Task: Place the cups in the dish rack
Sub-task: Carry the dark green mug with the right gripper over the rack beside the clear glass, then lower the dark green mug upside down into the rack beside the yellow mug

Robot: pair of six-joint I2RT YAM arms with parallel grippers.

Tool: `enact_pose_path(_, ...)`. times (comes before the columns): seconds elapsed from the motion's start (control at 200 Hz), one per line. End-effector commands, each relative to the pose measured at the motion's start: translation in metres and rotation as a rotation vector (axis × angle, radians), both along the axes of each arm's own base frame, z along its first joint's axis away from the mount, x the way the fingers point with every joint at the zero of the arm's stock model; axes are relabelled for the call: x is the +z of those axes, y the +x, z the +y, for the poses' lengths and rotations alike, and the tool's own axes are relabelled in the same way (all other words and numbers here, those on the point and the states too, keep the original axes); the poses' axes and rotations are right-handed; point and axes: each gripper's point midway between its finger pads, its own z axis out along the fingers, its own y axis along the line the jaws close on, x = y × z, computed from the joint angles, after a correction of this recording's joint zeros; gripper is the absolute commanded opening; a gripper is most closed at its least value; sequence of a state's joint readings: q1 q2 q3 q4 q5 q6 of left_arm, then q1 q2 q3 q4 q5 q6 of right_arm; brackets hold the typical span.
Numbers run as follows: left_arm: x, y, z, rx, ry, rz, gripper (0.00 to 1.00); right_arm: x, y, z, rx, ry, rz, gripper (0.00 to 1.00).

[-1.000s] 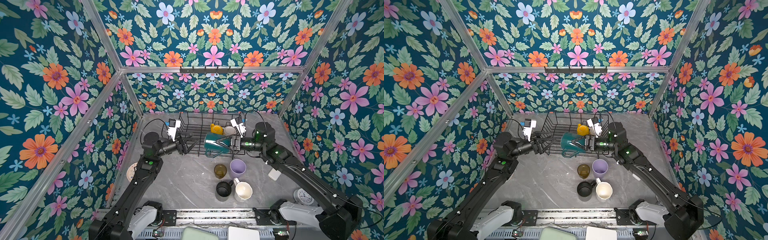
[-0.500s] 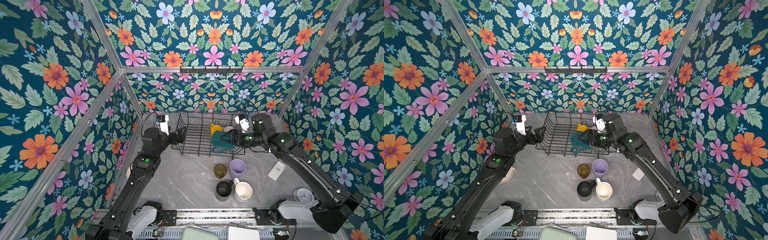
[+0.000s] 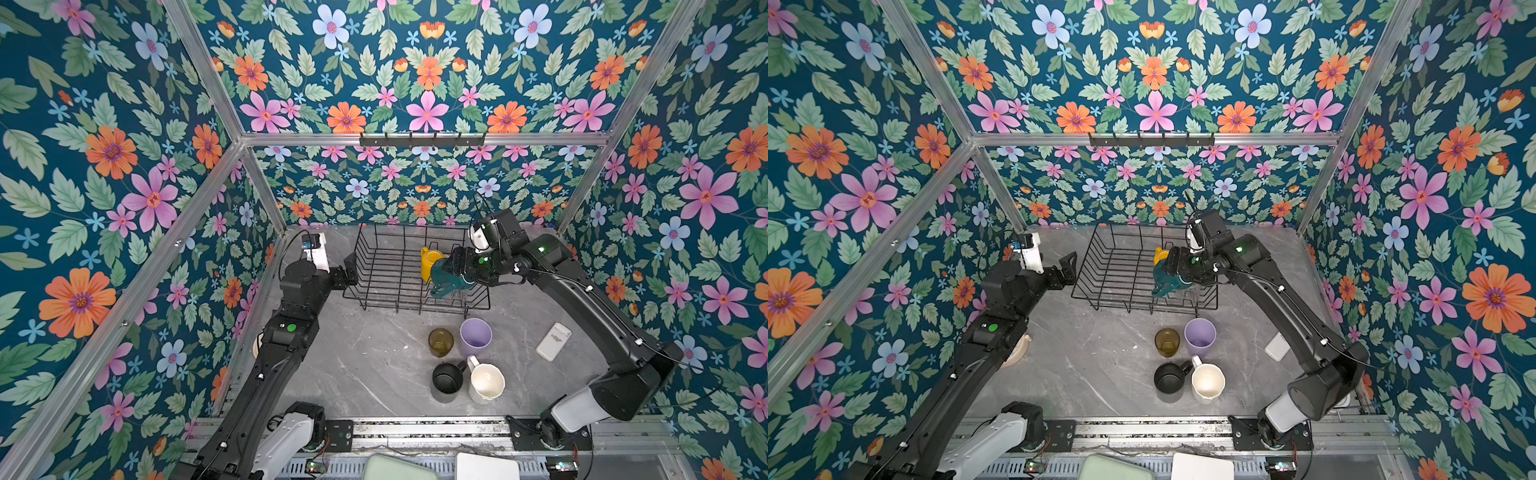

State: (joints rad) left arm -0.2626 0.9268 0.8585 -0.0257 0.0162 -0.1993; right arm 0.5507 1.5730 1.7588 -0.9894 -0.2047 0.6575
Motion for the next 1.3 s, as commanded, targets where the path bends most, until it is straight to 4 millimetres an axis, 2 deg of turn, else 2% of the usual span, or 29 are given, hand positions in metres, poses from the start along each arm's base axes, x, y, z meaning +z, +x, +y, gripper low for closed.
enact_pose_path(0.0, 0.005, -0.002, 0.004, 0.015, 0.021, -0.02, 1.0, -0.006, 0.005, -0.002, -0.022, -0.037, 0.029, 0.0)
enact_pose_path(0.085, 0.005, -0.005, 0.005, 0.015, 0.021, -0.021, 1.0, -0.007, 0.008, 0.002, -0.029, -0.032, 0.055, 0.0)
enact_pose_path(0.105, 0.005, -0.006, 0.006, 0.015, 0.02, -0.022, 1.0, -0.019, 0.012, 0.005, -0.031, -0.052, 0.085, 0.0)
enact_pose_path(0.165, 0.006, -0.007, 0.007, 0.017, 0.019, -0.028, 1.0, -0.025, 0.016, 0.005, -0.049, -0.074, 0.106, 0.0)
enact_pose_path(0.47, 0.009, -0.013, 0.008, 0.012, 0.013, -0.034, 1.0, -0.04, 0.033, 0.006, -0.069, -0.154, 0.163, 0.0)
enact_pose_path(1.295, 0.01, -0.016, 0.005, -0.011, 0.004, -0.035, 1.0, -0.093, 0.069, 0.031, -0.124, -0.204, 0.296, 0.0)
